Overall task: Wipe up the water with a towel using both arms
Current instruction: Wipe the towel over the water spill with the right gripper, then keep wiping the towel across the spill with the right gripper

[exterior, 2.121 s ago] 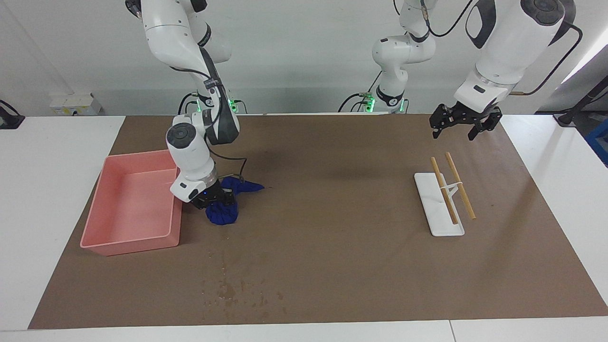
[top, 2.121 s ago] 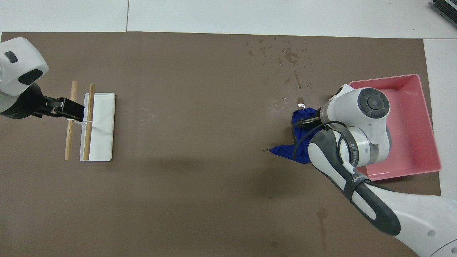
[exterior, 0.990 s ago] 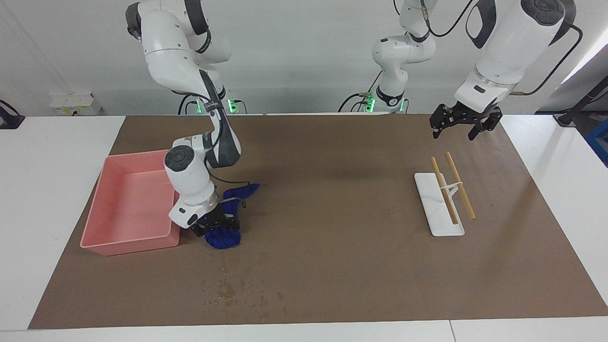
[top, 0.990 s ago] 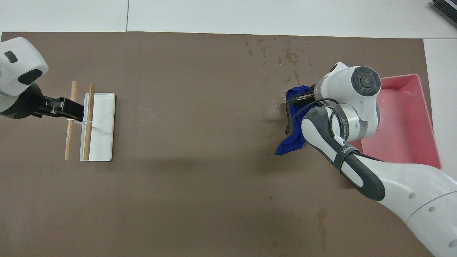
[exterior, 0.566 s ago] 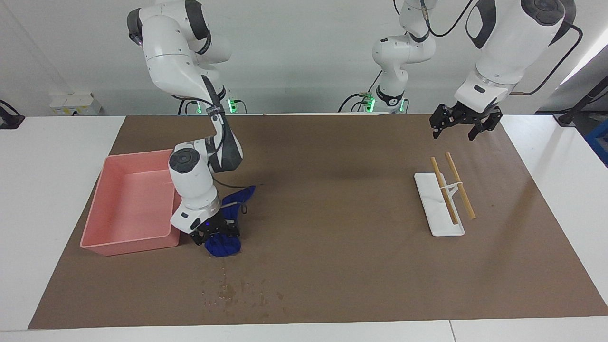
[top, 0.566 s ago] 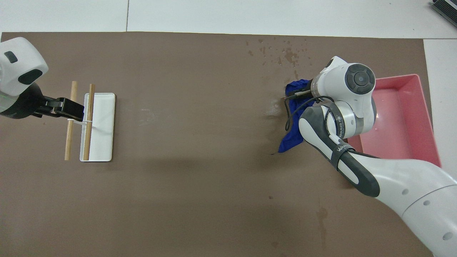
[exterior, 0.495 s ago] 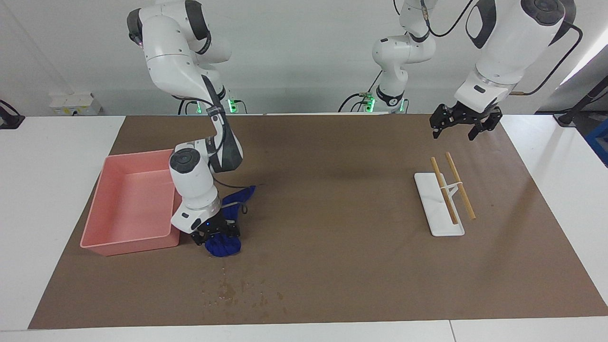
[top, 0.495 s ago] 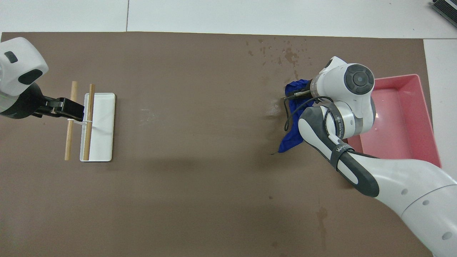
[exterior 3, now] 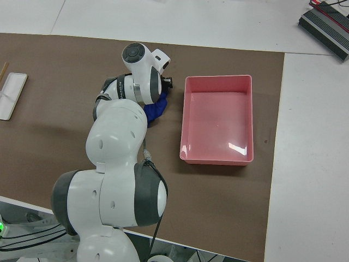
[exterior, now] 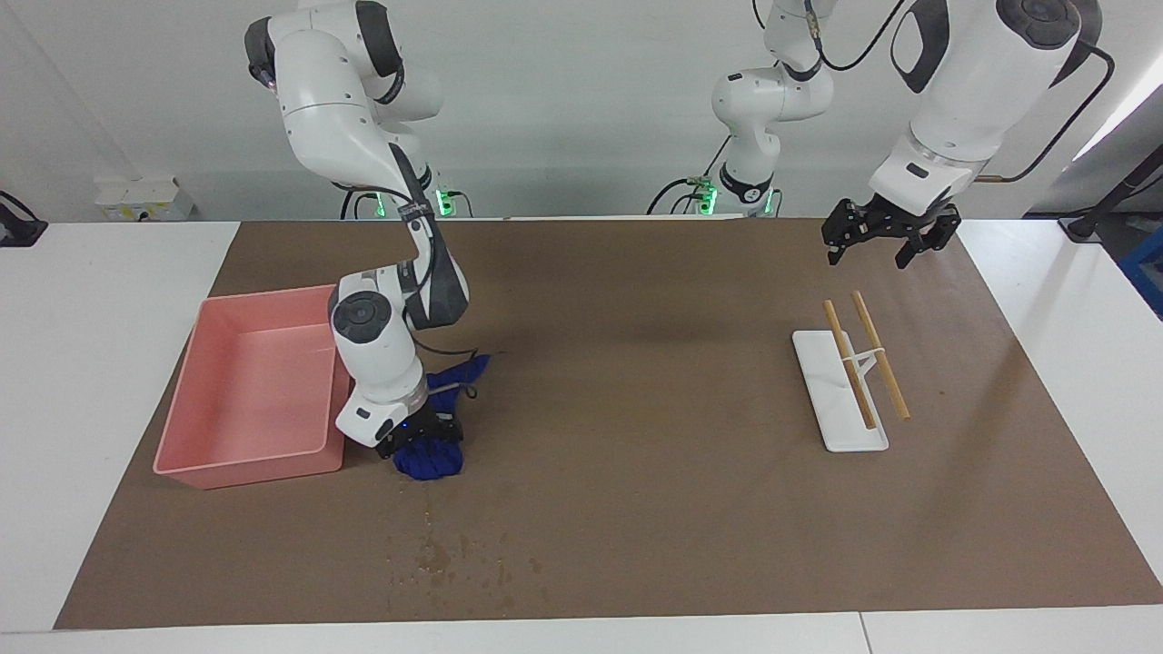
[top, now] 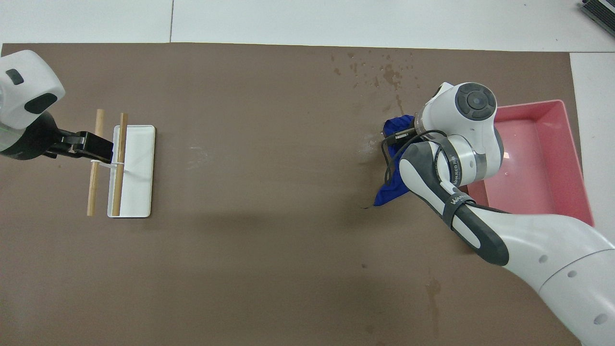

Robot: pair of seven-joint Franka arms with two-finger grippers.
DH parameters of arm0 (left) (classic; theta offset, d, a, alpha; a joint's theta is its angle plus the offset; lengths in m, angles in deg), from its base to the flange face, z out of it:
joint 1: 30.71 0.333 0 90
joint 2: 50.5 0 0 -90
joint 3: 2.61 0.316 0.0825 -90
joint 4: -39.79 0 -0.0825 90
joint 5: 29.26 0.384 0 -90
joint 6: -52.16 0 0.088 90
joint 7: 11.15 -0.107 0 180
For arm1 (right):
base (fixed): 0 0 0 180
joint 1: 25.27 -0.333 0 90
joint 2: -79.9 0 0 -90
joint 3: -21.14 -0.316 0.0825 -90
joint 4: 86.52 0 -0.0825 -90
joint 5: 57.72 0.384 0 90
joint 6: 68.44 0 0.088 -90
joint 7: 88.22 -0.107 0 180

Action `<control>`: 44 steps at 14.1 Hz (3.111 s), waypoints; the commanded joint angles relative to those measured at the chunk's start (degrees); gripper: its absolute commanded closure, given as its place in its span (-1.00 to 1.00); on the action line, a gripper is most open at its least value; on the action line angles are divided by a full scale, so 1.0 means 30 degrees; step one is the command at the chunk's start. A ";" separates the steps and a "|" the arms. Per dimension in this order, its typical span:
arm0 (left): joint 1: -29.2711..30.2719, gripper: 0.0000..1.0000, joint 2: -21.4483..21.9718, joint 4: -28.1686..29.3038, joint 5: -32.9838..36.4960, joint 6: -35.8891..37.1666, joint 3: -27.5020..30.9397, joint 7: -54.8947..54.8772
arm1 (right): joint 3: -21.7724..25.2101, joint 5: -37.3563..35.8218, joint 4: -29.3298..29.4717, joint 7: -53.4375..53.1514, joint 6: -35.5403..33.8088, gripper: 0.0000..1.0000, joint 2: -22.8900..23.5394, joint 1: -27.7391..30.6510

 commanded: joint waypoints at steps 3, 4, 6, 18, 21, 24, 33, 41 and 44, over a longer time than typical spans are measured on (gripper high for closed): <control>0.0076 -1.00 0.0394 0.0439 -0.0015 -0.0043 0.0036 -0.0130 | -0.0139 0.1797 -0.0232 0.0058 -0.3951 1.00 -0.0470 0.0192; 0.0076 -1.00 0.0393 0.0439 -0.0015 -0.0043 0.0036 -0.0130 | -0.0111 0.2208 -0.0232 -0.0029 -0.4567 1.00 -0.0674 0.0193; 0.0076 -1.00 0.0393 0.0439 -0.0015 -0.0043 0.0036 -0.0130 | -0.0140 0.2679 -0.0290 -0.1340 -0.5739 1.00 -0.0997 0.0135; 0.0076 -1.00 0.0393 0.0439 -0.0015 -0.0043 0.0036 -0.0130 | -0.0286 0.7632 -0.1370 -0.8118 -0.4994 1.00 -0.1790 -0.1094; 0.0076 -1.00 0.0394 0.0439 -0.0015 -0.0043 0.0036 -0.0130 | -0.0257 0.7428 -0.3156 -0.5055 -0.0779 1.00 -0.1819 -0.1126; 0.0076 -1.00 0.0393 0.0439 0.0014 -0.0072 0.0036 -0.0130 | -0.0169 0.7165 -0.3368 -0.1592 0.1049 1.00 -0.1586 -0.0425; 0.0076 -1.00 0.0394 0.0439 -0.0015 -0.0044 0.0036 -0.0130 | -0.0169 0.2159 -0.1492 0.1933 0.4706 1.00 -0.0474 0.0721; 0.0076 -1.00 0.0393 0.0439 -0.0015 -0.0043 0.0036 -0.0130 | -0.0286 0.1039 0.0647 0.1699 0.6064 1.00 0.1609 0.0164; 0.0076 -1.00 0.0393 0.0439 0.0014 -0.0043 0.0036 -0.0130 | -0.0402 0.2816 0.0821 0.0155 0.3610 1.00 0.1433 0.0193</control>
